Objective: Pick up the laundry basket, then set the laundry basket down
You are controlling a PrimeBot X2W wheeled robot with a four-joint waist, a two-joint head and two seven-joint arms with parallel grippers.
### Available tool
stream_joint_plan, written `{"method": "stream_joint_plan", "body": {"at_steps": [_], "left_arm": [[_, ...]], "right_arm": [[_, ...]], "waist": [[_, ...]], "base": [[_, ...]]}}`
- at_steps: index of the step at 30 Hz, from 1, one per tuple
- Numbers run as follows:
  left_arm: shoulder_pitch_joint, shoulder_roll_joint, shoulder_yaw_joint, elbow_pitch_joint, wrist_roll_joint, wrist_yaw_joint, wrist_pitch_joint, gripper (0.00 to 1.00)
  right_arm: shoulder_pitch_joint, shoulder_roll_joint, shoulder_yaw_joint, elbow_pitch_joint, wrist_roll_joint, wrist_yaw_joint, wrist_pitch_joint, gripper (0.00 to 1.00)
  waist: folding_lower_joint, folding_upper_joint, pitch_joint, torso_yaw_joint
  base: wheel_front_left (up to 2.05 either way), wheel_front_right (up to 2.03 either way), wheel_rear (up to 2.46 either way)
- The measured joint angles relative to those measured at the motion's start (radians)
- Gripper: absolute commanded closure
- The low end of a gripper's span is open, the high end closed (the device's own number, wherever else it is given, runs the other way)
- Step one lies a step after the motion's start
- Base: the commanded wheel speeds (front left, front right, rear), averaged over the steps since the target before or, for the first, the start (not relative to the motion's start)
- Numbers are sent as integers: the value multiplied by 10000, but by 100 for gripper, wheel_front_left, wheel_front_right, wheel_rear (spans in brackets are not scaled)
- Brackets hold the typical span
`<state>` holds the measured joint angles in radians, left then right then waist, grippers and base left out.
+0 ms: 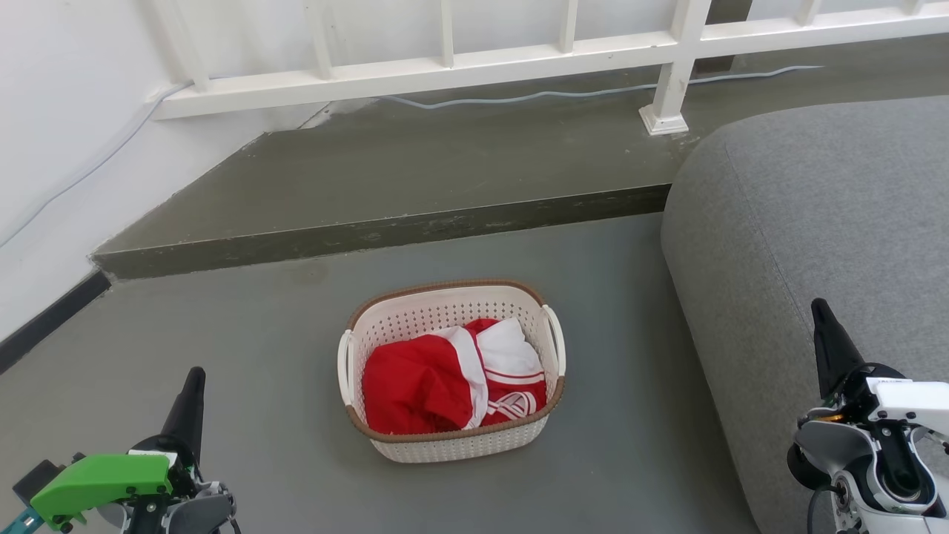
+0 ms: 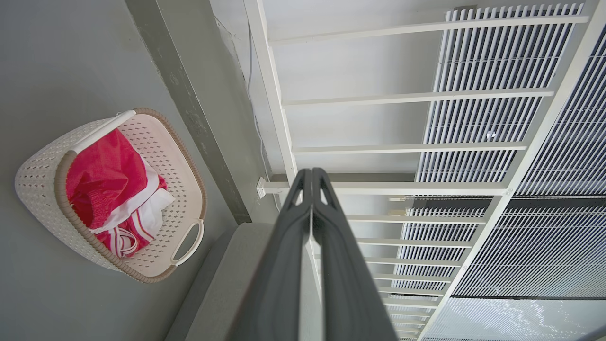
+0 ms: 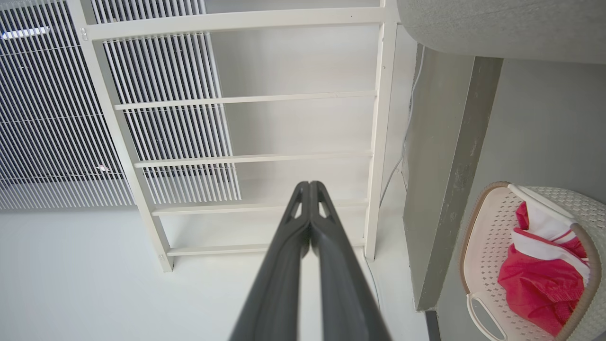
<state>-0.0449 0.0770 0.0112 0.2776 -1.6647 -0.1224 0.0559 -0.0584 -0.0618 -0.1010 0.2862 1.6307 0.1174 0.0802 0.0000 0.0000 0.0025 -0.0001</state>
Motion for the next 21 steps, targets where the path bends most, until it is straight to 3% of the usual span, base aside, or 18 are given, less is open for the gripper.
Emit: {"method": "stream_joint_plan", "body": {"at_steps": [21], "left_arm": [[-23,-2,27,12,2,-2,19,100]], "right_arm": [[0,2,-15,-2,0,0,0,100]], "waist": [[0,0,0,0]], "base": [[0,0,0]]}}
